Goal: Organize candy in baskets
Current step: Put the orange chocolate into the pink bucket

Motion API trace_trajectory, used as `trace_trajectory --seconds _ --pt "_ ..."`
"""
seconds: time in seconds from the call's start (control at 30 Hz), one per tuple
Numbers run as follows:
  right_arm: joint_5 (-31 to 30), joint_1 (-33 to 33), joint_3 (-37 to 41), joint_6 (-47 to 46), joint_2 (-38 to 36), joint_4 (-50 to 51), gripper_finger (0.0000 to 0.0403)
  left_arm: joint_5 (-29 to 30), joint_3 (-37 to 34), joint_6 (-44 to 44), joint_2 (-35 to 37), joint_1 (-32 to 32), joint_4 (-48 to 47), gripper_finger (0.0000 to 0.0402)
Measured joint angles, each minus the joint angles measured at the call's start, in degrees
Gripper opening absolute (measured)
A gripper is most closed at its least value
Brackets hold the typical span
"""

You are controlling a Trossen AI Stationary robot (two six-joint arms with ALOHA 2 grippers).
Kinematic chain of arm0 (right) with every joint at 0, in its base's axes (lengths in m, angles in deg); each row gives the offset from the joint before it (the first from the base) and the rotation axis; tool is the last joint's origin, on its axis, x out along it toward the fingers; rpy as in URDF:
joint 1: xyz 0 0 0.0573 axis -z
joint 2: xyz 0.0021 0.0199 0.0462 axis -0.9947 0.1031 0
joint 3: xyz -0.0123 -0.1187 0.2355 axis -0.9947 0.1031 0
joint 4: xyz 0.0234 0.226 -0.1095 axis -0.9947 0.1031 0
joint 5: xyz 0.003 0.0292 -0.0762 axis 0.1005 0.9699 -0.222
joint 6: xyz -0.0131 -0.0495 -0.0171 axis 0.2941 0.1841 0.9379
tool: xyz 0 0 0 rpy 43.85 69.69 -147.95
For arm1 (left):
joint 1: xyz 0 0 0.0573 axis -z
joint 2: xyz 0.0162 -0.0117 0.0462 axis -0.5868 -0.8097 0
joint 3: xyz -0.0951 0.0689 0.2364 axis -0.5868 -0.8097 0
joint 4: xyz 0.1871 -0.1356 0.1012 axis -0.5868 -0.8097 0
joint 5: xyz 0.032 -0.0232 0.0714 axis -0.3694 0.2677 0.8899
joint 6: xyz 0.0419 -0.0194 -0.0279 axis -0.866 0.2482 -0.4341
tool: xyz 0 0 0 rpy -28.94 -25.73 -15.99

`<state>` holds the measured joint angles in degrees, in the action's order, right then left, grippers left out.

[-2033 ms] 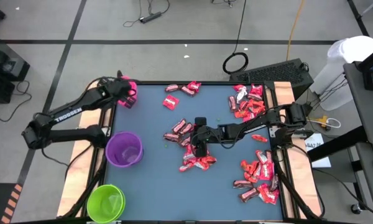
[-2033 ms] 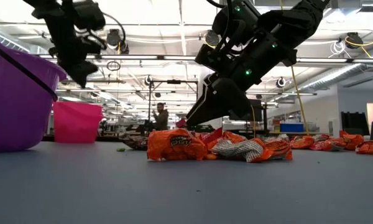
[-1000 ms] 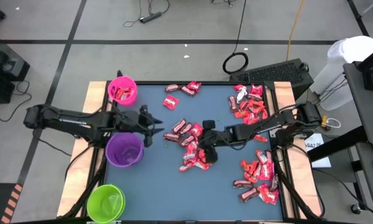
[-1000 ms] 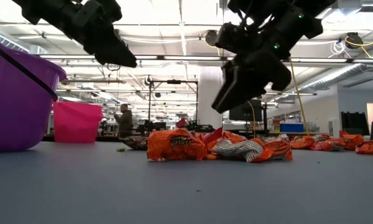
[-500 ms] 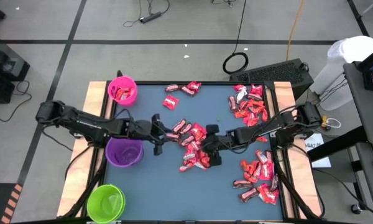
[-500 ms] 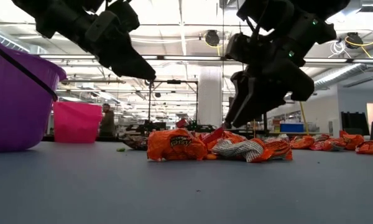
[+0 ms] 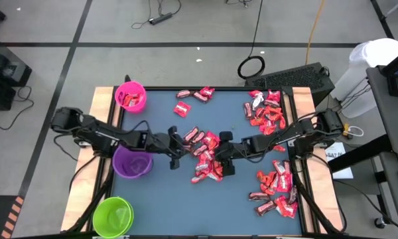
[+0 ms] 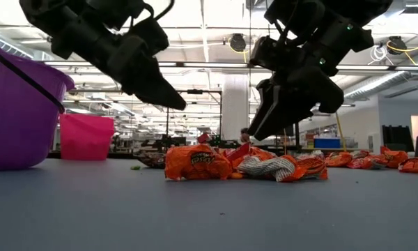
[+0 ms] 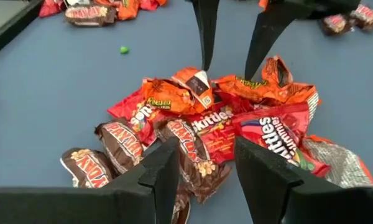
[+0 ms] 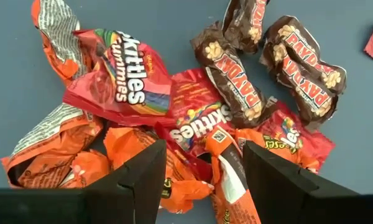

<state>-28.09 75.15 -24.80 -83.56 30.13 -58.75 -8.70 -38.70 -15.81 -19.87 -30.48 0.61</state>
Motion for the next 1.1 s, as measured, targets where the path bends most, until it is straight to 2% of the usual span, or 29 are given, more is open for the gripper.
trace_trajectory --seconds 0.5,0.6,1.1 --pt "0.0 0.0 0.0 0.0 0.0 0.2 0.0201 -1.6 9.0 -2.1 -11.6 0.0 -0.7 0.0159" --pt "0.0 0.0 0.0 0.0 0.0 0.2 0.0201 -3.5 10.8 -3.4 -13.6 0.0 -1.0 0.0159" --pt "0.0 0.0 0.0 -0.1 -0.2 3.9 0.0201 -4.6 12.6 -4.6 -14.9 -0.2 -0.3 0.0159"
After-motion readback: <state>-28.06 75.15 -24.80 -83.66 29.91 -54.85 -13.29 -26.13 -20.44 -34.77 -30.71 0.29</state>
